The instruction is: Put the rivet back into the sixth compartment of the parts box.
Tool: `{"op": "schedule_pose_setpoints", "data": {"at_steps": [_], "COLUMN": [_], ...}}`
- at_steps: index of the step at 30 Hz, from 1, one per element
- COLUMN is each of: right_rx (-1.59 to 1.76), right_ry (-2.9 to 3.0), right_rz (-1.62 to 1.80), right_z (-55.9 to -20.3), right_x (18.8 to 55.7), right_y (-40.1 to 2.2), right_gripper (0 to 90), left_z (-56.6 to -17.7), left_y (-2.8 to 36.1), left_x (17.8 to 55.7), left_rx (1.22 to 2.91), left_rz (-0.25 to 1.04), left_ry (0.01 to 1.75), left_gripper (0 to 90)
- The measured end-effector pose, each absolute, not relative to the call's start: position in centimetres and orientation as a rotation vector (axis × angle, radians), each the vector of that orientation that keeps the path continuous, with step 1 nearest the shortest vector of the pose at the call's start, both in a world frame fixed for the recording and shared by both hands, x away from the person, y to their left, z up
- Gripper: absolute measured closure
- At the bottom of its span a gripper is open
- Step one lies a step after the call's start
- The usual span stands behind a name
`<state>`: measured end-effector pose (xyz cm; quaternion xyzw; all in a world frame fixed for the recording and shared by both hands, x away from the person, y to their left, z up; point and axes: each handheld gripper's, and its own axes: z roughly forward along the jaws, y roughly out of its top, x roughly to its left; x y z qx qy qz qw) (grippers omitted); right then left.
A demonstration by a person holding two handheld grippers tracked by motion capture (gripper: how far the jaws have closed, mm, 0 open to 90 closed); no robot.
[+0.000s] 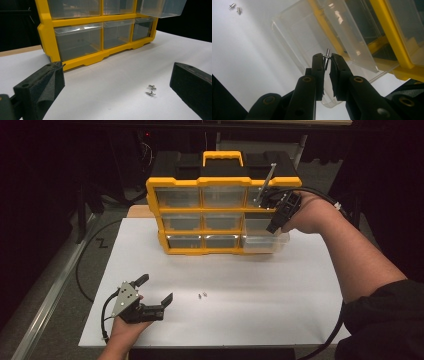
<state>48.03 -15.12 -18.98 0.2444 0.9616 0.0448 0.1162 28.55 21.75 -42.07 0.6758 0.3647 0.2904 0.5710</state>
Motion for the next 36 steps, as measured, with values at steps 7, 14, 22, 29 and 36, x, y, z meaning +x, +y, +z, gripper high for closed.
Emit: {"op": "schedule_pose_setpoints", "data": {"at_steps": [7, 14, 22, 29, 36], "right_rx": [0.742, 0.743, 0.754, 0.755, 0.705], "right_ry": [2.811, 2.806, 2.789, 2.787, 2.794], "right_rz": [0.134, 0.131, 0.158, 0.220, 0.228], "right_z": [-19.2, -19.4, -19.2, -18.7, -18.6], "right_x": [48.8, 48.8, 48.8, 48.1, 46.3], "right_y": [-15.2, -15.0, -15.2, -15.3, -14.9], "right_gripper": [83.7, 83.6, 73.7, 50.6, 45.0], "left_z": [-42.1, -42.0, -42.0, -42.1, -42.1], "left_y": [21.8, 21.8, 21.8, 21.8, 21.7], "left_x": [28.5, 28.5, 28.5, 28.5, 28.5], "left_rx": [1.583, 1.582, 1.581, 1.581, 1.589], "left_rz": [0.682, 0.682, 0.682, 0.680, 0.681], "left_ry": [0.857, 0.856, 0.857, 0.858, 0.854], "left_gripper": [0.4, 0.4, 0.4, 0.4, 0.4]}}
